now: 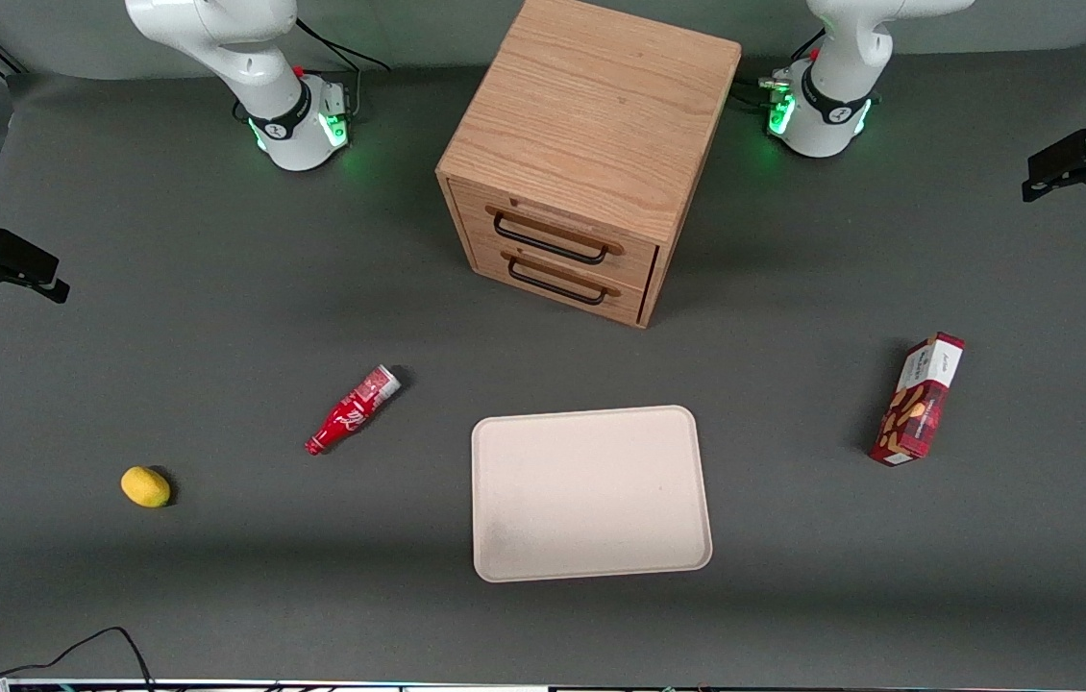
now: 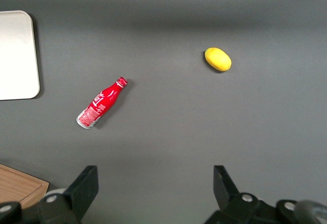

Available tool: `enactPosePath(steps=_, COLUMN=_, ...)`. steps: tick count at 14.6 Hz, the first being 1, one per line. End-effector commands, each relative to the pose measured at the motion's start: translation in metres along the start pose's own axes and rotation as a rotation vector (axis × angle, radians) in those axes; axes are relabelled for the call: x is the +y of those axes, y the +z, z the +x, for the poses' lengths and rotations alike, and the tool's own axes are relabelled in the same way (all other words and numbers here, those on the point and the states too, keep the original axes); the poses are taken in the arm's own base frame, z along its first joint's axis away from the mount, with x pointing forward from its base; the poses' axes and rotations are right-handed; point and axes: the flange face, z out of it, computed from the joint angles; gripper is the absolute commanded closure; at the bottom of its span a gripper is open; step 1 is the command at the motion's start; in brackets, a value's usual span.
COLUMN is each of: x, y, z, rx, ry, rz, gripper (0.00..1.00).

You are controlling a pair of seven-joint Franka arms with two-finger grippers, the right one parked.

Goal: Place red cookie box on tray
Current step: 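Move the left gripper down over the red plaid cookie box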

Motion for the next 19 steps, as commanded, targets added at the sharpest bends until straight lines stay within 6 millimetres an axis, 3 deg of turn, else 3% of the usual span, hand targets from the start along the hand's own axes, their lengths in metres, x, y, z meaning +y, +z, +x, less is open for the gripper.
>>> enactPosePath(steps=1, x=-0.017, y=-0.009, z=0.007, rx=0.021, ry=0.108, rz=0.003, gripper=0.00)
enactPosePath(steps=3, x=-0.038, y=0.007, z=0.021, rx=0.011, ry=0.222, rz=-0.005, gripper=0.00)
enactPosePath(steps=6, x=-0.050, y=0.049, z=0.056, rx=-0.027, ry=0.362, rz=-0.016, gripper=0.00)
enactPosePath(steps=10, x=-0.055, y=0.136, z=0.102, rx=-0.062, ry=0.468, rz=-0.040, gripper=0.00)
enactPosePath(steps=15, x=-0.054, y=0.255, z=0.118, rx=0.025, ry=0.469, rz=-0.037, gripper=0.00)
enactPosePath(steps=19, x=-0.055, y=0.315, z=0.130, rx=0.068, ry=0.469, rz=-0.007, gripper=0.00)
